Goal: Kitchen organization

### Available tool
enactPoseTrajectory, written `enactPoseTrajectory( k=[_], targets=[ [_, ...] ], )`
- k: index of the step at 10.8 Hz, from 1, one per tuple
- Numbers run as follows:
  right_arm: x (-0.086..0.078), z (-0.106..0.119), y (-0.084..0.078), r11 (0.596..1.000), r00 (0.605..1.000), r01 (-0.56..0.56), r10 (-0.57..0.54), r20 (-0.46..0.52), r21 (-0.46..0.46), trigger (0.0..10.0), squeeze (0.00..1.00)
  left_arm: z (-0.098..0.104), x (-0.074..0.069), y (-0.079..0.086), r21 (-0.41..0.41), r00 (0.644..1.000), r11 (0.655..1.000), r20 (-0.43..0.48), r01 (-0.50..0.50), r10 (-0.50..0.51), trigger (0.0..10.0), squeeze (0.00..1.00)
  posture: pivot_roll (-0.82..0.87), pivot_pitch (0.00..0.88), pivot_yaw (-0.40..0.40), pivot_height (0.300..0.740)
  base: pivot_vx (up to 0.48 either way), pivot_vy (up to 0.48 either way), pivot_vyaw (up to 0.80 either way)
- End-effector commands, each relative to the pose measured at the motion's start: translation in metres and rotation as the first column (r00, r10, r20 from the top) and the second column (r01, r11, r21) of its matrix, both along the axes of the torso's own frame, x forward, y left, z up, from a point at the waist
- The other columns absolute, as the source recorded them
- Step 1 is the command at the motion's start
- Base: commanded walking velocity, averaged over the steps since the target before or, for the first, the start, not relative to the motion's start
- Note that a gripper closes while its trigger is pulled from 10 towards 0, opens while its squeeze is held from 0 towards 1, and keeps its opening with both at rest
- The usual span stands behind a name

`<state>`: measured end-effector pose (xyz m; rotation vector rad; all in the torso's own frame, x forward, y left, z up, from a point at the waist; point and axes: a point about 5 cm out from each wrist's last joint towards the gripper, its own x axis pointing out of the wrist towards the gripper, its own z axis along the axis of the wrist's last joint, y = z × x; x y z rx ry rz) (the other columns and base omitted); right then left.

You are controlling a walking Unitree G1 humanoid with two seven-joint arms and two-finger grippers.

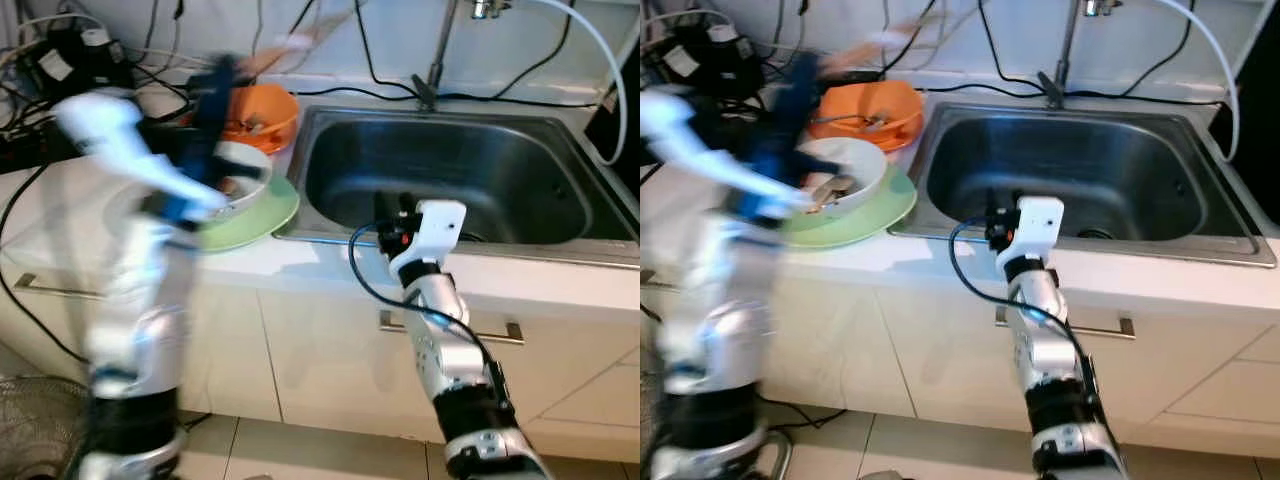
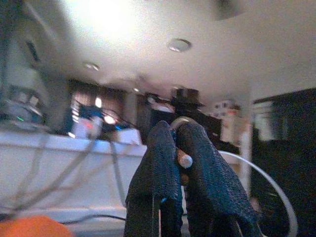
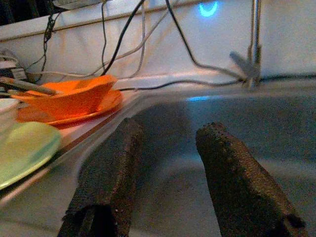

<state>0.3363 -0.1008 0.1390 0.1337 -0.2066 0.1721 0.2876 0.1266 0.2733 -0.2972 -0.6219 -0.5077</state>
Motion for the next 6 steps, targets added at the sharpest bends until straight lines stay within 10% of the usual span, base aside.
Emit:
enactPoseTrajectory(
  k=[1, 2, 3, 5, 6],
  targets=[
    [0.003, 0.004, -0.003, 1.000, 1.000, 0.018, -0.017, 0.025, -0.026, 10.0, 0.95, -0.004, 0.004, -0.012, 0.010, 0.998, 0.998, -0.027, 0.059, -0.059, 10.0, 0.00, 0.11, 0.000, 0.064, 0.740, 0.000, 0.000, 0.00],
    [0.008, 0.009, -0.013, 0.995, 0.997, 0.058, -0.053, 0.052, -0.082, 10.0, 0.16, -0.016, 0.010, -0.031, 0.012, 0.991, 0.994, -0.072, 0.110, -0.109, 10.0, 0.00, 0.10, 0.000, 0.071, 0.740, 0.000, 0.000, 0.00],
    [0.010, 0.012, -0.018, 0.989, 0.996, 0.068, -0.060, 0.068, -0.131, 10.0, 0.00, -0.021, 0.010, -0.040, 0.005, 0.985, 0.989, -0.088, 0.148, -0.147, 10.0, 0.00, 0.09, 0.000, 0.075, 0.740, 0.000, 0.000, 0.00],
    [0.014, 0.013, -0.022, 0.984, 0.994, 0.087, -0.076, 0.076, -0.153, 10.0, 0.00, -0.025, 0.011, -0.045, 0.031, 0.982, 0.986, -0.097, 0.164, -0.161, 10.0, 0.00, 0.10, 0.000, 0.073, 0.740, 0.000, 0.000, 0.00],
    [0.016, 0.015, -0.022, 0.981, 0.993, 0.095, -0.081, 0.089, -0.169, 10.0, 1.00, -0.027, 0.011, -0.046, 0.031, 0.981, 0.985, -0.099, 0.169, -0.165, 10.0, 0.00, 0.10, 0.000, 0.078, 0.740, 0.000, 0.000, 0.00]
  ],
)
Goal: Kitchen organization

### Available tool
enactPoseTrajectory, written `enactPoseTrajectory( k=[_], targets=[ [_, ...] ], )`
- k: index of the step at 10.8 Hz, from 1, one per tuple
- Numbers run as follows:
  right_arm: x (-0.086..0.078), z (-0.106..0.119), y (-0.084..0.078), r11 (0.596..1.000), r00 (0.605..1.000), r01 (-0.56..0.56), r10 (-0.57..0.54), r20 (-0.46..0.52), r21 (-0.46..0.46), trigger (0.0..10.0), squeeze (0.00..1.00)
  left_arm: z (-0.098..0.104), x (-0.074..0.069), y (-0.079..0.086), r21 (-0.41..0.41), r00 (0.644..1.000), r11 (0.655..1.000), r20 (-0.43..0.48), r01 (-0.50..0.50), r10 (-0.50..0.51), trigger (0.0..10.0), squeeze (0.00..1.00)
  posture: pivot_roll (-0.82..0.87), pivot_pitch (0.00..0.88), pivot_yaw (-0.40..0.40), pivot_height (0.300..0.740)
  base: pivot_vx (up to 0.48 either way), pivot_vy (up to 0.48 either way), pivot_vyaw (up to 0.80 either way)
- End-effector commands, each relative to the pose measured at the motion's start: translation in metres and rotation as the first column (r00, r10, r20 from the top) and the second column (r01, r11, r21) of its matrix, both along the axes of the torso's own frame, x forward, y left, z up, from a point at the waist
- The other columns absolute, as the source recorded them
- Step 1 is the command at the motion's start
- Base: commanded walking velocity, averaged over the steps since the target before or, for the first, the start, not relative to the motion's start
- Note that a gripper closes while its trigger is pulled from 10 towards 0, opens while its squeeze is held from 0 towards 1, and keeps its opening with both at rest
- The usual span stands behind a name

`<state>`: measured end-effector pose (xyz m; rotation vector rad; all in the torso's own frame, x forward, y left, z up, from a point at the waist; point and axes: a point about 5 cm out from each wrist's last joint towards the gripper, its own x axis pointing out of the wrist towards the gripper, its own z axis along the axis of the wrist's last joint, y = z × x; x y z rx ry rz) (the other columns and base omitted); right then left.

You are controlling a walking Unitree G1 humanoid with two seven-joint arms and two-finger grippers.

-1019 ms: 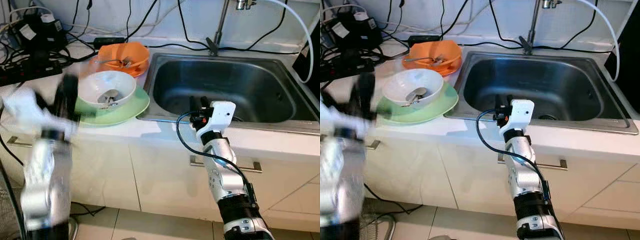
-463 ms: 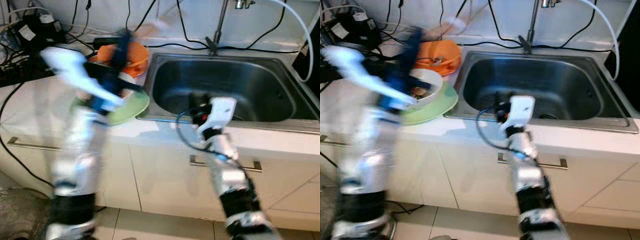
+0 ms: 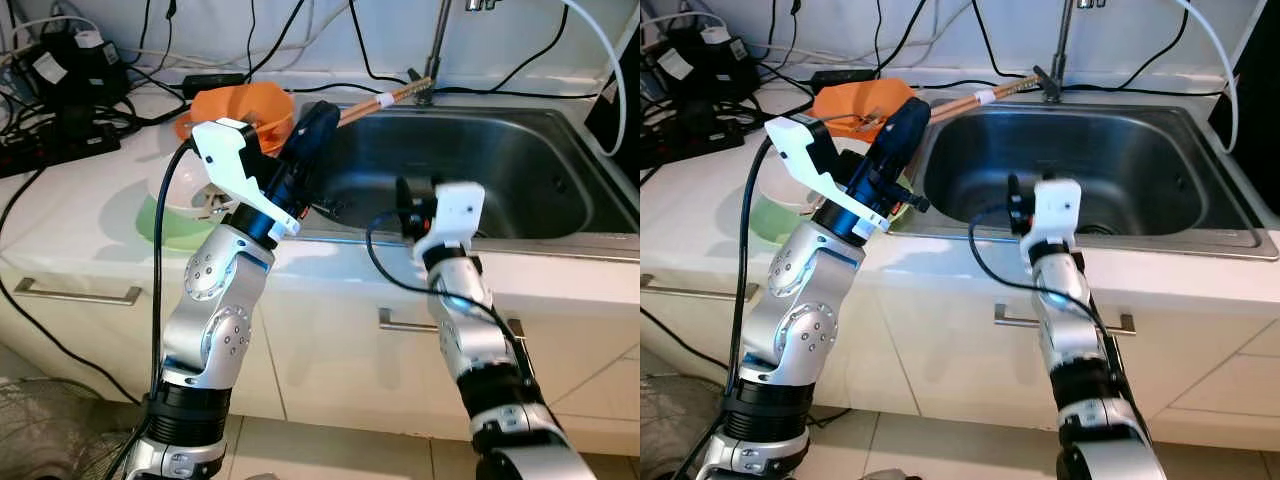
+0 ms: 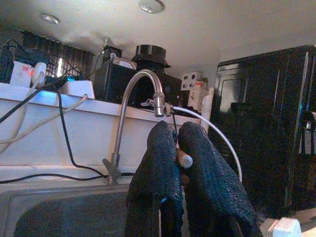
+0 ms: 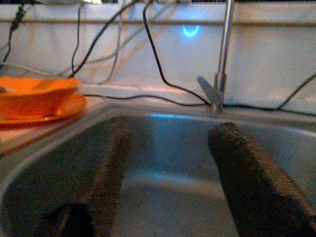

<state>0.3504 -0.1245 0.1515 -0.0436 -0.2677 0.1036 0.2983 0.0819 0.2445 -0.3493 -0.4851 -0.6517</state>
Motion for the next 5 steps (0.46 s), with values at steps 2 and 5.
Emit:
enactPoseTrajectory(
  k=[2, 5],
  targets=[
    [0.004, 0.006, 0.005, 0.998, 0.999, 0.008, -0.006, 0.032, -0.070, 10.0, 0.00, -0.004, -0.002, -0.003, 0.046, 1.000, 0.999, -0.003, 0.016, -0.016, 10.0, 0.00, 0.11, 0.000, 0.075, 0.740, 0.000, 0.000, 0.00],
    [0.005, 0.014, 0.002, 0.970, 0.991, 0.078, -0.050, 0.128, -0.228, 10.0, 0.00, -0.011, -0.004, -0.008, 0.086, 0.998, 0.995, -0.039, 0.054, -0.051, 10.0, 0.00, 0.11, 0.000, 0.081, 0.740, 0.000, 0.000, 0.00]
  ],
)
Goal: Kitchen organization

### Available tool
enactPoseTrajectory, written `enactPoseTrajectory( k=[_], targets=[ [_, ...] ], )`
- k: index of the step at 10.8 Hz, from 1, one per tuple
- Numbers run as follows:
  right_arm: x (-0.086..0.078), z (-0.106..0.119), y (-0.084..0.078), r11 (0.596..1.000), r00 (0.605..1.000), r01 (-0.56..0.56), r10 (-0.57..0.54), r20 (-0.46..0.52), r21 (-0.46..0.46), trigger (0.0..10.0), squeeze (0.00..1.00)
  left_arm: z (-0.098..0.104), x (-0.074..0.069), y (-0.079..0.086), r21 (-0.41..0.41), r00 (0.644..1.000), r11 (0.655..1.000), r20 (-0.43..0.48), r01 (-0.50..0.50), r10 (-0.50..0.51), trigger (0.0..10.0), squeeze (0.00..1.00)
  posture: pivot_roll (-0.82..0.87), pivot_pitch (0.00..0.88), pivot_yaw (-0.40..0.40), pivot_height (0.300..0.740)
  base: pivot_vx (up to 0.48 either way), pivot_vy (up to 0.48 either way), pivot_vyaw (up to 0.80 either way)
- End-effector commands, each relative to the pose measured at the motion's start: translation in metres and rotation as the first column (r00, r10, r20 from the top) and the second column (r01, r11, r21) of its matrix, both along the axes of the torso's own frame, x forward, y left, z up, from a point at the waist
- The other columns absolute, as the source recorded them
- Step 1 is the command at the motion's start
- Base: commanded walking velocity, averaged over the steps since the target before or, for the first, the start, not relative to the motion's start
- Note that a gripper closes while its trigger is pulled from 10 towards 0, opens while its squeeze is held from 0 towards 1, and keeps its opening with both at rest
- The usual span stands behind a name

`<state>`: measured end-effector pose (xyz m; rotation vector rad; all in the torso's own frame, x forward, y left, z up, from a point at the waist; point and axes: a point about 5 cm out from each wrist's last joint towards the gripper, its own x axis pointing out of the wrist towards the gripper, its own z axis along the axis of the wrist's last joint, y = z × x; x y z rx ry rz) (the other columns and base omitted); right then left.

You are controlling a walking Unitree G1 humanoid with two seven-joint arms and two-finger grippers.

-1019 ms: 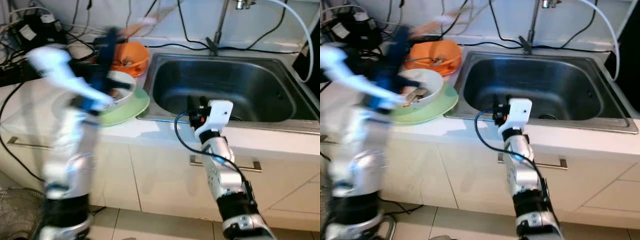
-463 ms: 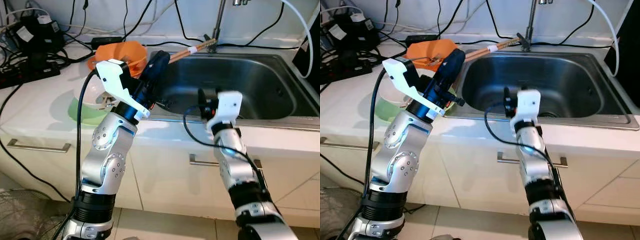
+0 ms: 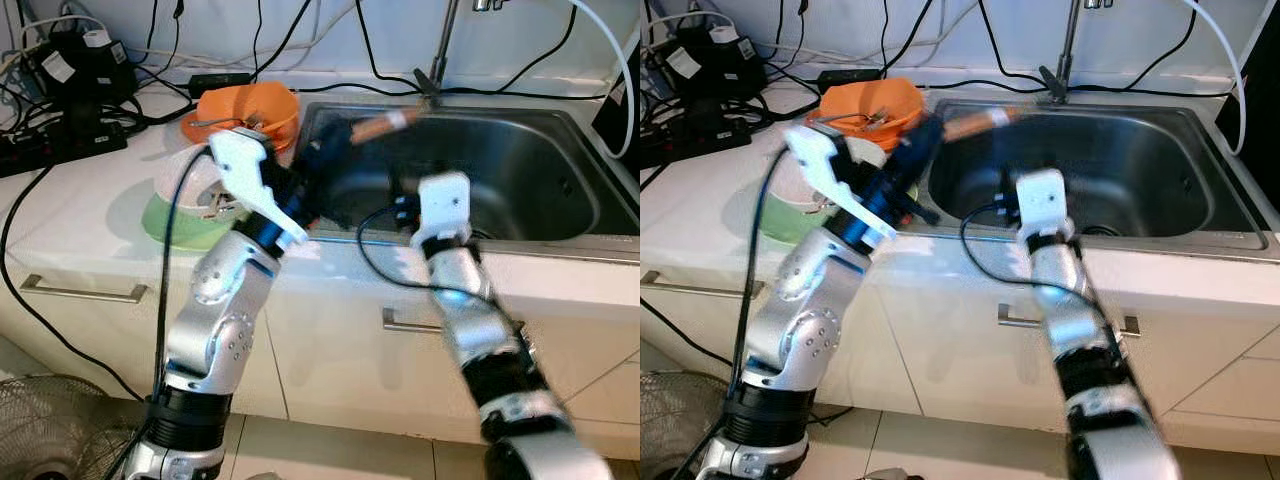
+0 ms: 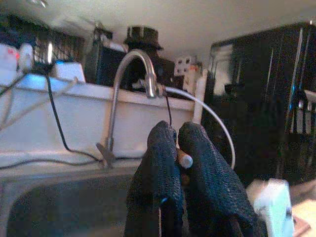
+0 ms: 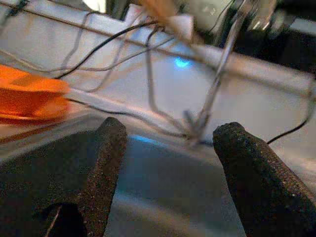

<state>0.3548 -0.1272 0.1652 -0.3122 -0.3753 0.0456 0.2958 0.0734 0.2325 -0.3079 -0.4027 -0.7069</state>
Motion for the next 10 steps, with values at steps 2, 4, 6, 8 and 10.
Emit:
enactPoseTrajectory(
  k=[2, 4, 6, 8, 10],
  targets=[
    [0.000, 0.005, -0.002, 0.992, 0.995, 0.070, -0.062, 0.076, -0.101, 10.0, 0.00, -0.003, -0.004, -0.002, 0.049, 1.000, 0.999, -0.025, 0.019, -0.018, 10.0, 0.00, 0.11, 0.000, 0.088, 0.740, 0.000, 0.000, 0.00],
    [0.001, 0.009, -0.005, 0.980, 0.986, 0.129, -0.110, 0.125, -0.149, 10.0, 0.00, -0.007, -0.007, -0.004, 0.079, 0.998, 0.996, -0.049, 0.043, -0.039, 10.0, 0.00, 0.11, 0.000, 0.092, 0.740, 0.000, 0.000, 0.00],
    [0.001, 0.009, -0.003, 0.973, 0.984, 0.131, -0.105, 0.144, -0.188, 10.0, 0.00, -0.009, -0.008, -0.005, 0.085, 0.997, 0.995, -0.058, 0.056, -0.051, 10.0, 0.00, 0.11, 0.000, 0.095, 0.740, 0.000, 0.000, 0.00],
    [0.000, 0.006, 0.001, 0.972, 0.983, 0.133, -0.106, 0.148, -0.192, 10.0, 0.00, -0.010, -0.009, -0.006, 0.097, 0.996, 0.993, -0.066, 0.070, -0.064, 10.0, 0.00, 0.11, 0.000, 0.099, 0.740, 0.000, 0.000, 0.00],
    [-0.002, 0.005, 0.004, 0.968, 0.982, 0.136, -0.102, 0.160, -0.213, 10.0, 0.00, -0.012, -0.011, -0.008, 0.109, 0.994, 0.990, -0.080, 0.088, -0.080, 10.0, 0.00, 0.10, 0.000, 0.103, 0.740, 0.000, 0.000, 0.00]
  ],
)
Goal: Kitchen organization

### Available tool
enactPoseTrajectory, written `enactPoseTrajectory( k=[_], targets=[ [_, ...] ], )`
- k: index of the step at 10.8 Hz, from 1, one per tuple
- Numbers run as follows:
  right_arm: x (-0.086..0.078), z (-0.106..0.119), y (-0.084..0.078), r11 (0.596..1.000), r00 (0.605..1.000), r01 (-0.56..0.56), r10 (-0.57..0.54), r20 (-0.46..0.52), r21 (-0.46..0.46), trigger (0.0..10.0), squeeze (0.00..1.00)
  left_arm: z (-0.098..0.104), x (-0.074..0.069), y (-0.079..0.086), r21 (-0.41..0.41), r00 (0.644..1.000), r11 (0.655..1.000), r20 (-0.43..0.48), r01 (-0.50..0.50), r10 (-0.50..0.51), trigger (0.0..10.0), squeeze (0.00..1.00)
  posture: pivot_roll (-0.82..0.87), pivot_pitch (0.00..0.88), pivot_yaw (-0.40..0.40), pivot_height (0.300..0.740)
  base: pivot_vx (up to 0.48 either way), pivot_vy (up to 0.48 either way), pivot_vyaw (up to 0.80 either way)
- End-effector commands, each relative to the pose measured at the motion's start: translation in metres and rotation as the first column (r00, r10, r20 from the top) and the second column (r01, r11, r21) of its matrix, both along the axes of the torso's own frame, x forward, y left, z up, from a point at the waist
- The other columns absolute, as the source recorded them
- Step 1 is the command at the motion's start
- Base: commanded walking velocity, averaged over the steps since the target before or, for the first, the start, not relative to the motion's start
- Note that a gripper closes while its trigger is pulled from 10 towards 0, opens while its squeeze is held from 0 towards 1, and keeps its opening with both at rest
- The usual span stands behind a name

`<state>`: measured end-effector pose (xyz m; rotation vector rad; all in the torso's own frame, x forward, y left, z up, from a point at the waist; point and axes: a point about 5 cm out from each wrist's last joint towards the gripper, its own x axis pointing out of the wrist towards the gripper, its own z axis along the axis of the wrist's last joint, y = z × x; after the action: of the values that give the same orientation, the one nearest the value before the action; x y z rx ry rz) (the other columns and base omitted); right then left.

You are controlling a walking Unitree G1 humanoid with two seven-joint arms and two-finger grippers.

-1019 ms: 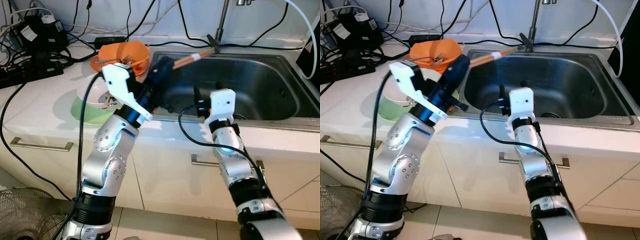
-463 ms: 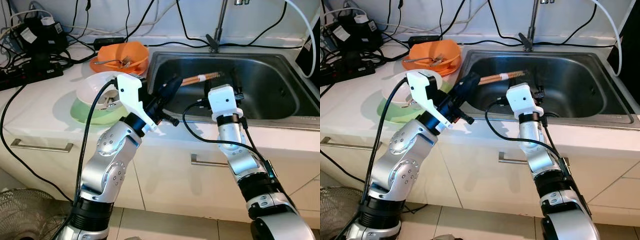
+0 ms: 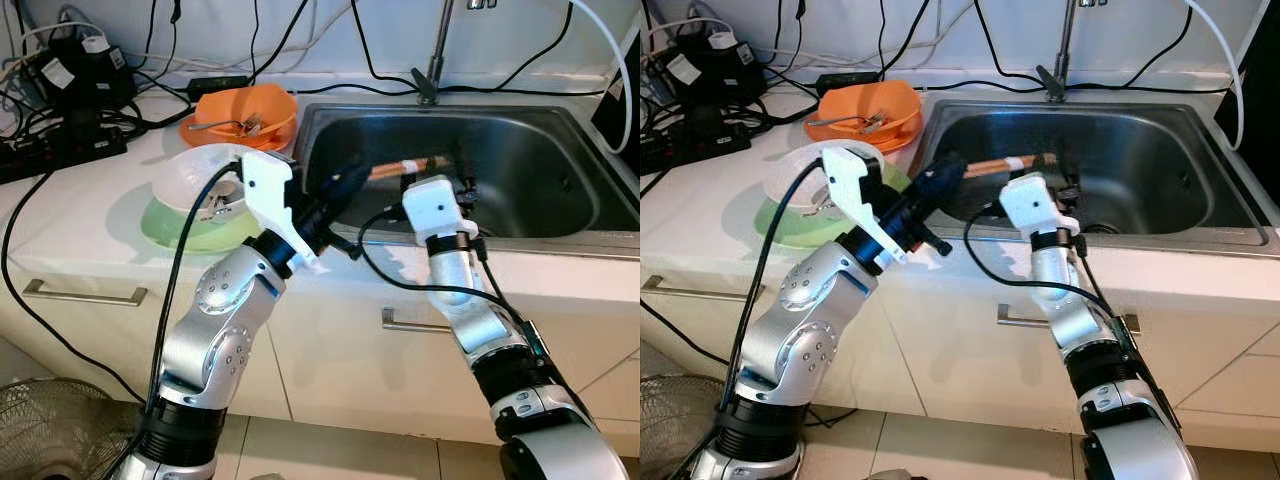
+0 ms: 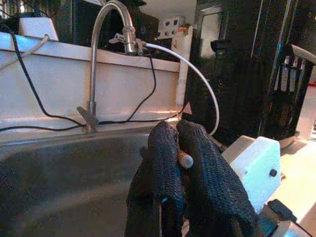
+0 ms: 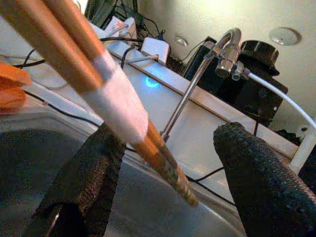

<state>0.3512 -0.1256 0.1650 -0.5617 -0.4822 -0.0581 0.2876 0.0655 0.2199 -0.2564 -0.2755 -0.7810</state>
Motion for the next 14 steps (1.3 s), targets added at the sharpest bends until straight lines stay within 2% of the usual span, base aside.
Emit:
enactPoseTrajectory(
  k=[1, 4, 5, 6, 7, 9, 11, 14],
  targets=[
    [0.0014, 0.0039, 0.0048, 1.000, 1.000, -0.010, 0.010, 0.016, -0.015, 10.0, 0.00, 0.0004, -0.0031, -0.0017, 0.019, 1.000, 1.000, 0.006, 0.020, -0.021, 10.0, 0.00, 0.10, 0.000, 0.105, 0.740, 0.000, 0.000, 0.00],
    [0.0006, 0.0033, 0.0074, 0.999, 1.000, -0.016, 0.017, 0.020, -0.033, 10.0, 0.00, -0.0010, -0.0040, -0.0026, 0.026, 1.000, 0.999, 0.002, 0.025, -0.025, 10.0, 0.00, 0.10, 0.000, 0.102, 0.740, 0.000, 0.000, 0.00],
    [0.0008, 0.0030, 0.0075, 0.999, 1.000, -0.019, 0.020, 0.017, -0.029, 7.8, 0.00, -0.0012, -0.0040, -0.0022, 0.026, 1.000, 0.999, 0.002, 0.019, -0.019, 10.0, 0.00, 0.10, 0.000, 0.102, 0.740, 0.000, 0.000, 0.00],
    [0.0008, 0.0025, 0.0078, 0.999, 1.000, -0.019, 0.020, 0.016, -0.037, 3.6, 0.00, -0.0012, -0.0038, -0.0014, 0.027, 1.000, 1.000, 0.002, 0.012, -0.012, 10.0, 0.00, 0.10, 0.000, 0.100, 0.740, 0.000, 0.000, 0.00],
    [0.0008, 0.0023, 0.0077, 0.999, 1.000, -0.019, 0.020, 0.014, -0.040, 3.5, 0.00, -0.0011, -0.0036, -0.0010, 0.028, 1.000, 1.000, 0.004, 0.006, -0.006, 10.0, 0.00, 0.10, 0.000, 0.098, 0.740, 0.000, 0.000, 0.00],
    [0.0012, 0.0012, 0.0078, 0.999, 1.000, -0.019, 0.020, 0.007, -0.040, 4.5, 0.00, 0.0005, 0.0005, 0.0046, 0.028, 0.999, 0.998, 0.017, -0.052, 0.051, 10.0, 0.00, 0.11, 0.000, 0.095, 0.740, 0.000, 0.000, 0.00],
    [0.0014, 0.0011, 0.0082, 0.999, 1.000, -0.020, 0.020, 0.004, -0.040, 10.0, 0.00, 0.0022, 0.0032, 0.0071, 0.019, 0.996, 0.996, 0.029, -0.088, 0.087, 10.0, 0.00, 0.11, 0.000, 0.093, 0.740, 0.000, 0.000, 0.00],
    [0.0018, 0.0009, 0.0075, 0.999, 1.000, -0.015, 0.015, 0.001, -0.040, 10.0, 0.00, 0.0021, 0.0034, 0.0068, 0.013, 0.996, 0.996, 0.026, -0.087, 0.086, 10.0, 0.00, 0.11, 0.000, 0.093, 0.740, 0.000, 0.000, 0.00]
  ],
)
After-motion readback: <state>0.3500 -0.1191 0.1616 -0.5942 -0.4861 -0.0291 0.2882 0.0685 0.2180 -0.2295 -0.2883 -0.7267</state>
